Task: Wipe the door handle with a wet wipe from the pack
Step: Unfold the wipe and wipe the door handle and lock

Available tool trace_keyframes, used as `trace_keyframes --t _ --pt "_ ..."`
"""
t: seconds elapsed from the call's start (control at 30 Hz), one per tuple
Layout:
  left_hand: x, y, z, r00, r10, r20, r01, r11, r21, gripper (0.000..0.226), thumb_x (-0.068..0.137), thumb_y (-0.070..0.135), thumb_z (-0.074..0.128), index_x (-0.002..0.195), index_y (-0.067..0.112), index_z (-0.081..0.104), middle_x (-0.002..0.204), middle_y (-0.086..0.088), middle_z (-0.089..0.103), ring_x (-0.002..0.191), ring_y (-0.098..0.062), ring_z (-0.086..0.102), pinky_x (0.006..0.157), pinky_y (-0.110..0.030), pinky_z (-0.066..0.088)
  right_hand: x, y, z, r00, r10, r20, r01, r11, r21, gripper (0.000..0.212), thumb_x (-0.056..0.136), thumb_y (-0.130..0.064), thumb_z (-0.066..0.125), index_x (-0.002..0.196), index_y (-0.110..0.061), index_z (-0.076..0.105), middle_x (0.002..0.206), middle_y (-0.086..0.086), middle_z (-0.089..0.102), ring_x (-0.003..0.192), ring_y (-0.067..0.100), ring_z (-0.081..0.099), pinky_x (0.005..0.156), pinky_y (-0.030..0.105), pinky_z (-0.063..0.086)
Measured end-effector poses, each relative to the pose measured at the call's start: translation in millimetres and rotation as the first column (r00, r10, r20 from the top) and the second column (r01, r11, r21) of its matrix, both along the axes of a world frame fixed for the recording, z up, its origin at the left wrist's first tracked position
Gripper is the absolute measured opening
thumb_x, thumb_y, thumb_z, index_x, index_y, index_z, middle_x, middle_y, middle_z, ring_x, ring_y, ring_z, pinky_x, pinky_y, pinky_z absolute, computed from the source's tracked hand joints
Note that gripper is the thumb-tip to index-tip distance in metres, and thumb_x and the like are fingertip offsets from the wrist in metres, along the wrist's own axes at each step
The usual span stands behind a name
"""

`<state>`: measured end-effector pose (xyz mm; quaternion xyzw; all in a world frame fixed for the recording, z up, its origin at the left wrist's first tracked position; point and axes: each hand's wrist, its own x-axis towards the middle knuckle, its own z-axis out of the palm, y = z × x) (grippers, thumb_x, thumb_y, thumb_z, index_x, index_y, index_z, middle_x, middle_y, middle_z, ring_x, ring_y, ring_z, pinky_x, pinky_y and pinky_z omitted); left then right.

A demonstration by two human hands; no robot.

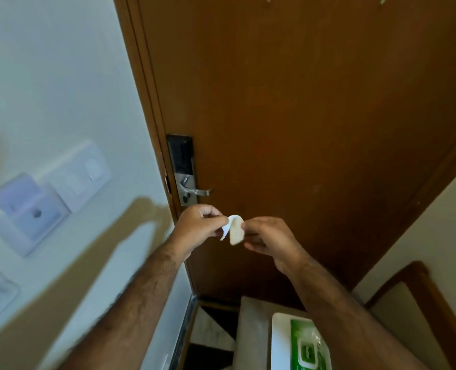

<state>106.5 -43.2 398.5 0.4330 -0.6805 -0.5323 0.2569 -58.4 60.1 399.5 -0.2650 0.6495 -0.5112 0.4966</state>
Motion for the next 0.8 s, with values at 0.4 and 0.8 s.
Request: trace_keyframes --t 0.4,0.8 --pt "65.8 -39.3 16.4 0.994 -0.112 0.016 0.108 0.983 0.148 0.026 0.077 0.046 0.081 0.100 0.034 0.080 0.111 0.001 0.079 0.112 -0.021 0.070 0.098 -0.044 0.054 36.8 -43.8 43.9 0.890 0.276 -0.362 -0.255 0.961 0.106 0.028 0.094 -0.016 0.080 0.120 -0.008 0.076 0.118 0.004 0.074 0.106 0.016 0.071 0.074 0.023 0.061" --pt "51.2 -109.9 -59.1 0.900 0.435 -0.008 -0.429 0.890 0.155 0.012 0.093 0.016 0.076 0.103 0.010 0.074 0.111 -0.015 0.077 0.092 -0.024 0.074 0.077 -0.039 0.064 7.0 -121.3 78.1 0.130 0.153 -0.980 -0.175 0.976 0.130 0.050 0.102 -0.034 0.067 0.149 -0.023 0.055 0.155 0.001 0.053 0.139 0.018 0.054 0.104 0.031 0.051"
